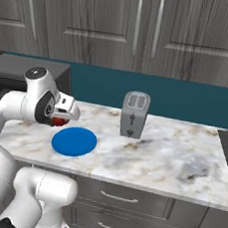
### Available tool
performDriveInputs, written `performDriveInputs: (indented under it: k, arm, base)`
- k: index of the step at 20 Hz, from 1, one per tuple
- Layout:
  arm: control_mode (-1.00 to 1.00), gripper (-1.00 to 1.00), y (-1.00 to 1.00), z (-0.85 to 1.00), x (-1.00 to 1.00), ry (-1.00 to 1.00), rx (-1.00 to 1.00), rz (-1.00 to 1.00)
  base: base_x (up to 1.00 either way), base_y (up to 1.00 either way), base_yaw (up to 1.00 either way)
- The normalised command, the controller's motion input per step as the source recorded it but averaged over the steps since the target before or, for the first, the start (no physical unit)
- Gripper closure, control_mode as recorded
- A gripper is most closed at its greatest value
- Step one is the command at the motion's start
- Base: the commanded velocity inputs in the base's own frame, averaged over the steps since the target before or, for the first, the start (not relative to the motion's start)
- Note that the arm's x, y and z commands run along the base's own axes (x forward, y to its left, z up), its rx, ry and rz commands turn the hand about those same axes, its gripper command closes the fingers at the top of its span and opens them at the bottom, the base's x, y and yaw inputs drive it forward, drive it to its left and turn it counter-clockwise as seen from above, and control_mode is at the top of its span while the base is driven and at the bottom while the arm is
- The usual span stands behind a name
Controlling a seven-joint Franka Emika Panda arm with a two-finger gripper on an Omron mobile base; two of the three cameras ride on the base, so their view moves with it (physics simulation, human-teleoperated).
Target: Pick bell pepper from the fridge and place it on the plate on the counter.
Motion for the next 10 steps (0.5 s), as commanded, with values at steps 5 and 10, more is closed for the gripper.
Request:
performDriveInputs:
  k: [5, 10]
  arm:
    - [-1.00, 1.00, 0.00, -0.40, 0.16, 0.00, 0.00, 0.03]
    - [-1.00, 1.00, 0.00, -0.33, 0.17, 0.00, 0.00, 0.03]
  base:
    - [0.00, 0.00, 0.00]
    - [0.00, 0.00, 0.00]
